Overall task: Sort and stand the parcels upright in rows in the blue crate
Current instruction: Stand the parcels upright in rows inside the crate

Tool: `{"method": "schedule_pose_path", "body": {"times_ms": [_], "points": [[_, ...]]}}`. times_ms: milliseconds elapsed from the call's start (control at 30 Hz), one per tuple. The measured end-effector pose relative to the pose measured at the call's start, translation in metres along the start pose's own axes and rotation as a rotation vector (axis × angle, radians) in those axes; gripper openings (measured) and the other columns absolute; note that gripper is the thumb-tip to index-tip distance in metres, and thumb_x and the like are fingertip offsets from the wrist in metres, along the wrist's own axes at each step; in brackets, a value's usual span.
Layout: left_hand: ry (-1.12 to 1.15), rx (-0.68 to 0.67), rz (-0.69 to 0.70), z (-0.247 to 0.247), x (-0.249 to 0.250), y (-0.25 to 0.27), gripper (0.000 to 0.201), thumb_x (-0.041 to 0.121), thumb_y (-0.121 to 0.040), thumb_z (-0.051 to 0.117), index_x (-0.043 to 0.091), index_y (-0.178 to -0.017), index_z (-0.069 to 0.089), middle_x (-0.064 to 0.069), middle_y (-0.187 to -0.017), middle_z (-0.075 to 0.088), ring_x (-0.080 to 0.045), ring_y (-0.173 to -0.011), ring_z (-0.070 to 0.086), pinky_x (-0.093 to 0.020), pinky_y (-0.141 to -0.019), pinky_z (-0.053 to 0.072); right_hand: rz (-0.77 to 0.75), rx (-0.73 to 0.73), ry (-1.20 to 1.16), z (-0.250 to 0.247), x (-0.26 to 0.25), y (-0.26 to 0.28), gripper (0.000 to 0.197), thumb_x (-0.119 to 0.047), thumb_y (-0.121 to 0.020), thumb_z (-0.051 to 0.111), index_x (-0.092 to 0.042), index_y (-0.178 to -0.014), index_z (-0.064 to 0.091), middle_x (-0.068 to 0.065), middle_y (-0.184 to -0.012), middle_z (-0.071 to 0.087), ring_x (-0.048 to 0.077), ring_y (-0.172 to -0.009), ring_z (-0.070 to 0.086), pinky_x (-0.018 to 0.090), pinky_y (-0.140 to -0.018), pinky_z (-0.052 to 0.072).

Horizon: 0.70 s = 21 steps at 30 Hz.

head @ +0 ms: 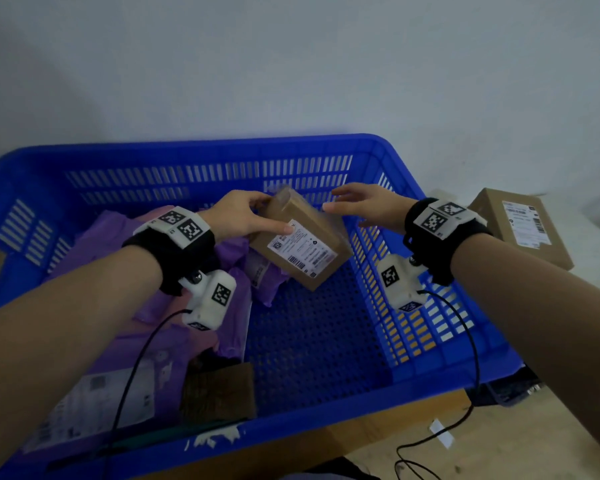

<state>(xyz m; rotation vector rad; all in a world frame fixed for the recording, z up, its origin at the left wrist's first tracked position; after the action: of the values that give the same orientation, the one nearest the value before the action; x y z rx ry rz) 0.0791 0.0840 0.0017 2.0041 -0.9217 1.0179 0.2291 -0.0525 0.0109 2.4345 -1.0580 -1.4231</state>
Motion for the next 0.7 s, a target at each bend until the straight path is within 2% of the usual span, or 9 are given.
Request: {"method": "schedule_pose_path", "body": {"times_ms": [100,200,267,333,400,467,533,600,700], "points": [[0.005,-0.071,-0.053,0.008,0.000,0.002,0.059,0.025,-0.069,0.081,0.013,-0.124,0.061,-0.003,-0.115,0.066,-0.016,-0.100,0.063,-0.021,-0.071,0.050,-0.051,-0.148,0.073,0.019,-0.006,0.004,0.079,-0.028,-0.073,0.078,-0.022,-0.142,0.038,0.003,-0.139,0.051,0.019,-0.125,0.051,0.038,-0.105,0.043],[-0.002,-0.089,-0.093,0.011,-0.003,0.004,0.080,0.042,-0.058,0.085,0.012,-0.127,0.059,-0.005,-0.119,0.066,-0.017,-0.105,0.064,-0.029,-0.085,0.053,-0.026,-0.223,0.109,0.031,-0.003,0.006,0.085,-0.022,-0.068,0.083,-0.023,-0.140,0.039,0.004,-0.131,0.057,0.020,-0.117,0.058,0.042,-0.101,0.048],[-0.007,-0.064,-0.126,0.013,-0.009,0.004,0.102,0.050,-0.051,0.085,0.012,-0.138,0.047,-0.005,-0.125,0.063,-0.019,-0.110,0.062,-0.033,-0.092,0.052,0.011,-0.223,0.107,0.031,0.002,0.008,0.080,-0.023,-0.066,0.083,-0.025,-0.136,0.044,0.002,-0.124,0.060,0.020,-0.113,0.059,0.039,-0.094,0.052],[0.083,-0.047,-0.148,0.020,-0.014,0.005,0.102,0.036,-0.063,0.084,0.011,-0.147,0.029,-0.009,-0.126,0.060,-0.022,-0.108,0.063,-0.033,-0.085,0.054,0.084,-0.247,0.054,0.029,0.011,0.012,0.070,-0.017,-0.073,0.079,-0.026,-0.134,0.046,0.004,-0.121,0.062,0.023,-0.110,0.060,0.039,-0.087,0.055],[0.227,-0.075,-0.180,0.031,-0.020,0.006,0.085,0.019,-0.073,0.078,0.010,-0.144,0.031,-0.011,-0.118,0.062,-0.016,-0.095,0.067,-0.028,-0.077,0.058,0.153,-0.278,0.008,0.026,0.023,0.016,0.066,-0.012,-0.078,0.075,-0.024,-0.135,0.044,0.008,-0.122,0.063,0.028,-0.110,0.062,0.048,-0.090,0.053],[0.280,-0.138,-0.213,0.042,-0.025,0.013,0.035,0.010,-0.080,0.071,0.015,-0.110,0.054,-0.005,-0.099,0.066,-0.005,-0.077,0.068,-0.020,-0.071,0.057,0.214,-0.296,-0.018,0.023,0.034,0.020,0.068,-0.012,-0.080,0.073,-0.021,-0.138,0.039,0.015,-0.125,0.060,0.035,-0.108,0.062,0.054,-0.091,0.052],[0.248,-0.237,-0.250,0.053,-0.034,0.018,0.012,0.009,-0.083,0.067,0.016,-0.090,0.060,0.001,-0.086,0.070,-0.002,-0.067,0.067,-0.016,-0.064,0.057,0.276,-0.309,-0.014,0.021,0.044,0.024,0.070,-0.013,-0.081,0.071,-0.021,-0.141,0.035,0.019,-0.127,0.057,0.039,-0.106,0.061,0.053,-0.088,0.053],[0.201,-0.338,-0.290,0.065,-0.043,0.023,0.003,0.010,-0.086,0.064,0.009,-0.089,0.065,0.004,-0.072,0.070,-0.002,-0.062,0.066,-0.013,-0.058,0.055,0.334,-0.324,0.007,0.023,0.052,0.028,0.069,-0.013,-0.083,0.070,-0.021,-0.142,0.034,0.020,-0.126,0.057,0.039,-0.101,0.061,0.052,-0.086,0.054],[0.190,-0.442,-0.382,0.082,-0.056,0.026,0.017,0.011,-0.091,0.058,0.003,-0.105,0.063,-0.005,-0.091,0.069,-0.014,-0.080,0.067,-0.017,-0.060,0.058,0.393,-0.385,0.026,0.033,0.061,0.031,0.050,-0.007,-0.088,0.063,-0.012,-0.134,0.044,0.011,-0.095,0.072,0.032,-0.086,0.067,0.044,-0.073,0.059]]}}
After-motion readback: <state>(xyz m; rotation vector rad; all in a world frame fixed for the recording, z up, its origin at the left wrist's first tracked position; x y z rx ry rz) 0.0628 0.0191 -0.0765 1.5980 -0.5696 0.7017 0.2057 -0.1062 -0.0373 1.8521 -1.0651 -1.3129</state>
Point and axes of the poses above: each hand's wrist, its own y-axis away from the middle knuckle, its own z-axis out of the palm, x = y × z, the point moved 8 cm from there along -y, towards the middle knuckle
